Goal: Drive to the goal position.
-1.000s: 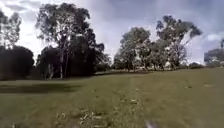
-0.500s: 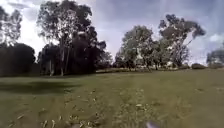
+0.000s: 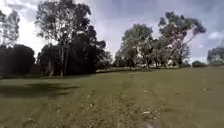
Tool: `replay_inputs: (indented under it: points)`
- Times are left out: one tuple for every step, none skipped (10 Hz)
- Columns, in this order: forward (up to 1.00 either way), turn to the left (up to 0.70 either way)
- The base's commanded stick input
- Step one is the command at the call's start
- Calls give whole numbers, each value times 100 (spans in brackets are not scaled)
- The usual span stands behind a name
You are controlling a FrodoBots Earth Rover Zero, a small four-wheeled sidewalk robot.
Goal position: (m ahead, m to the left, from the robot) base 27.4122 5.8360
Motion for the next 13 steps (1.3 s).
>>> replay_inputs:
  points:
    - [70,0]
    - [70,0]
    - [70,0]
    - [70,0]
    - [70,0]
    - [70,0]
    - [70,0]
    - [70,0]
    - [70,0]
    - [70,0]
    - [70,0]
    - [70,0]
    - [70,0]
